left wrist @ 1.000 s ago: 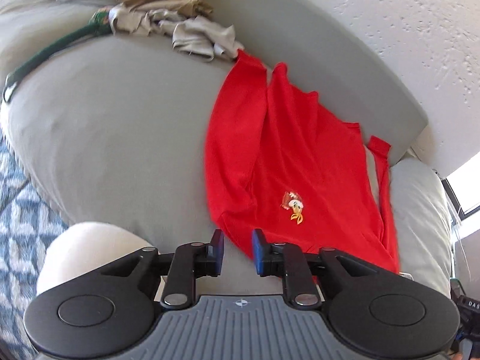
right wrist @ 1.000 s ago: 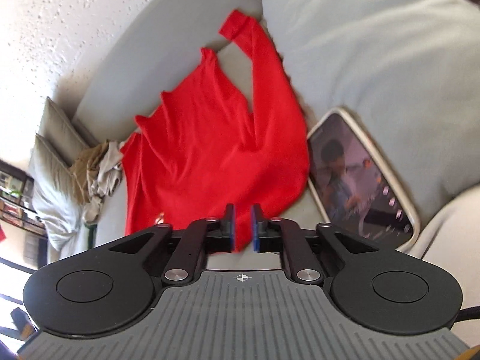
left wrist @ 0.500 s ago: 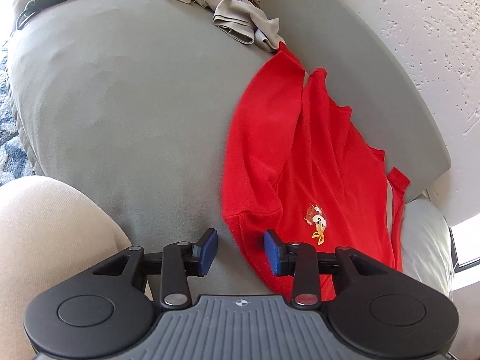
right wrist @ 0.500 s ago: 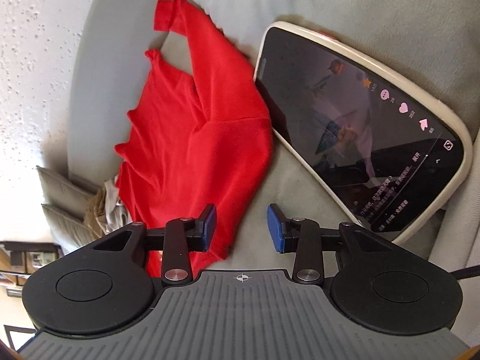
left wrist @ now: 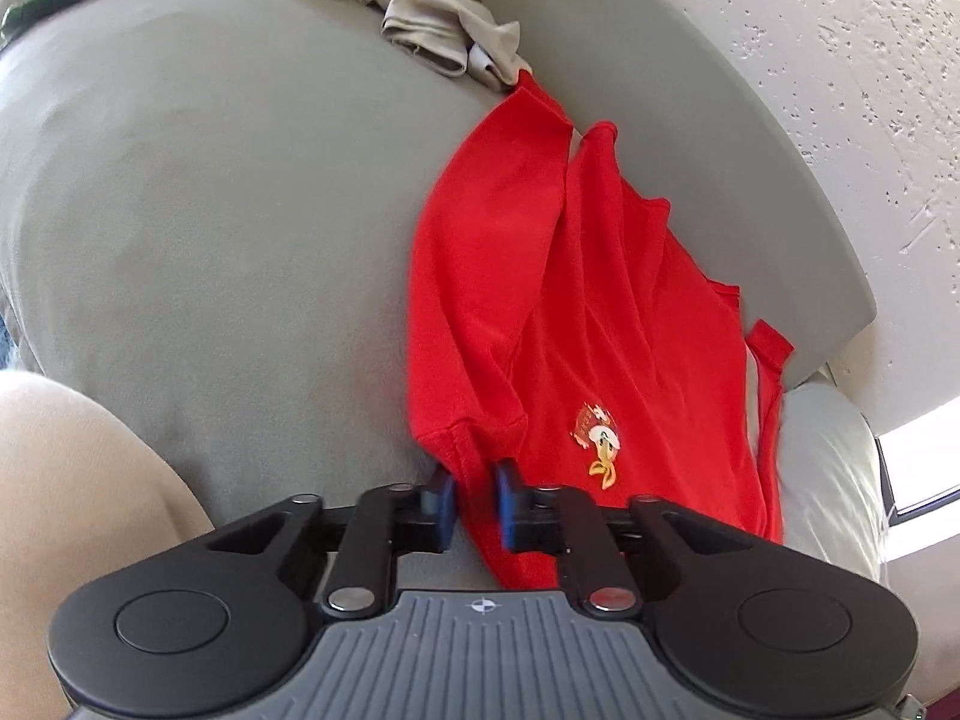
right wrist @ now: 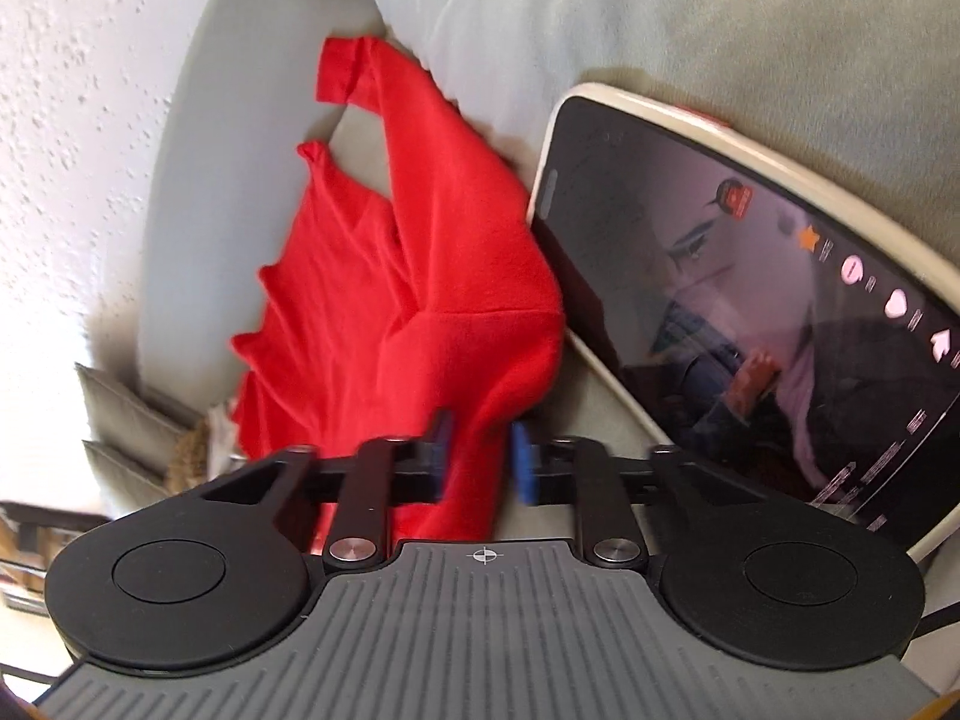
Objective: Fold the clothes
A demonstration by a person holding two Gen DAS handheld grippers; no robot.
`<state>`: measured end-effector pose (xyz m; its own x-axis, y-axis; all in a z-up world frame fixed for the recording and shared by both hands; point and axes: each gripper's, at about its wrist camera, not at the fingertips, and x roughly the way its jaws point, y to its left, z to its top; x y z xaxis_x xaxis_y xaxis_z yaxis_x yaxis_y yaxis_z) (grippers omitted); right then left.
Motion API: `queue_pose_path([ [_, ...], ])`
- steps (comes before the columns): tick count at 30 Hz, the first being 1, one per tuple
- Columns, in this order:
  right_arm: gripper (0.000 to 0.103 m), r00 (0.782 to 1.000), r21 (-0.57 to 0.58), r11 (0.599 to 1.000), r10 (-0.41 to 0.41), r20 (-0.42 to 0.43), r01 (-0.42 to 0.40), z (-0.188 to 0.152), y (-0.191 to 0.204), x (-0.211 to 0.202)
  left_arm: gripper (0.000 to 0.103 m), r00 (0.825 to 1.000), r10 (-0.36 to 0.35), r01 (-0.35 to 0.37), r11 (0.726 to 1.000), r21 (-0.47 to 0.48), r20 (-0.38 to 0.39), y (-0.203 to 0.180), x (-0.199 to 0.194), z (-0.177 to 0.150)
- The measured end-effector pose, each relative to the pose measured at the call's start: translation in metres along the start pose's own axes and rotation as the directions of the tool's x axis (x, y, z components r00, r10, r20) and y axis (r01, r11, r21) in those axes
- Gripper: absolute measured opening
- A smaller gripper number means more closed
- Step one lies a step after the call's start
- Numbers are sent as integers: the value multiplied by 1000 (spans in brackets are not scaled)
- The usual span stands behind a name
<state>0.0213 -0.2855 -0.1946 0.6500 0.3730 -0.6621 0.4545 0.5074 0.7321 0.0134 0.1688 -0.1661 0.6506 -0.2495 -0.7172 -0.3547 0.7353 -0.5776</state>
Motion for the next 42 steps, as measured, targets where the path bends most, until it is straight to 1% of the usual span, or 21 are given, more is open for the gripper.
queue_pose_path([
  [3, 4, 998, -77, 995, -65, 22, 67, 0, 13, -5, 2, 999, 46, -46, 999, -12, 25, -2, -9, -2],
  [6, 4, 986, -209, 965, -152, 62, 161, -6, 35, -15, 2, 998, 40, -41, 999, 8, 43, -8, -27, 0],
  [8, 3, 983, -265, 947, -170, 77, 184, -10, 46, -23, 1, 998, 33, -34, 999, 19, 49, -12, -39, 3],
  [12, 3, 983, -284, 941, -176, 55, 184, -14, 54, -42, 2, 998, 42, -43, 999, 29, 35, -13, -57, 6],
  [14, 3, 982, -284, 940, -185, 38, 188, -15, 56, -47, 2, 997, 69, -69, 997, 32, 18, -13, -56, 6],
  [17, 3, 975, -295, 930, -221, 27, 219, -20, 55, -54, 1, 993, 121, -121, 991, 49, -1, -9, -53, -2],
  [19, 3, 971, -290, 928, -240, 11, 233, -24, 50, -56, 2, 989, 144, -143, 989, 44, -20, -5, -52, -7],
  [23, 4, 963, -294, 922, -269, -18, 252, -33, 41, -55, 2, 983, 177, -174, 982, 79, -38, -3, -52, -12],
  [24, 4, 962, -300, 920, -272, -33, 250, -33, 39, -53, 4, 979, 196, -191, 978, 89, -51, -3, -49, -11],
  [25, 5, 960, -304, 920, -276, -52, 248, -33, 38, -50, 8, 974, 215, -208, 973, 98, -65, -4, -48, -10],
  [26, 11, 957, -302, 921, -279, -73, 246, -33, 37, -48, 10, 969, 235, -226, 968, 107, -78, -6, -48, -9],
  [27, 13, 955, -303, 921, -283, -85, 246, -32, 38, -49, 15, 964, 253, -243, 963, 116, -81, -9, -49, -9],
  [28, 21, 953, -311, 917, -291, -89, 251, -32, 40, -51, 24, 961, 268, -257, 957, 134, -71, -13, -55, -9],
  [29, 35, 951, -324, 912, -296, -90, 253, -31, 44, -55, 28, 959, 278, -267, 951, 156, -52, -18, -61, -9],
  [30, 40, 953, -339, 908, -290, -86, 246, -29, 49, -61, 34, 959, 281, -272, 945, 184, -28, -24, -68, -9],
  [31, 43, 959, -356, 906, -273, -74, 231, -27, 55, -69, 34, 962, 275, -267, 939, 215, -7, -31, -74, -8],
  [32, 44, 965, -373, 902, -254, -57, 216, -25, 63, -78, 35, 965, 262, -255, 936, 244, 5, -38, -79, -7],
  [34, 47, 975, -404, 894, -220, -20, 193, -17, 77, -95, 37, 976, 215, -211, 933, 292, 20, -54, -87, -4],
  [36, 48, 983, -420, 891, -181, 24, 175, -6, 90, -113, 36, 986, 164, -163, 929, 331, 25, -71, -88, -1],
  [40, 48, 990, -407, 904, -101, 96, 132, 26, 109, -139, 36, 997, 82, -81, 910, 406, 16, -101, -79, 0],
  [42, 48, 990, -405, 907, -74, 119, 117, 43, 118, -144, 36, 998, 60, -53, 903, 426, -2, -118, -66, 2],
])
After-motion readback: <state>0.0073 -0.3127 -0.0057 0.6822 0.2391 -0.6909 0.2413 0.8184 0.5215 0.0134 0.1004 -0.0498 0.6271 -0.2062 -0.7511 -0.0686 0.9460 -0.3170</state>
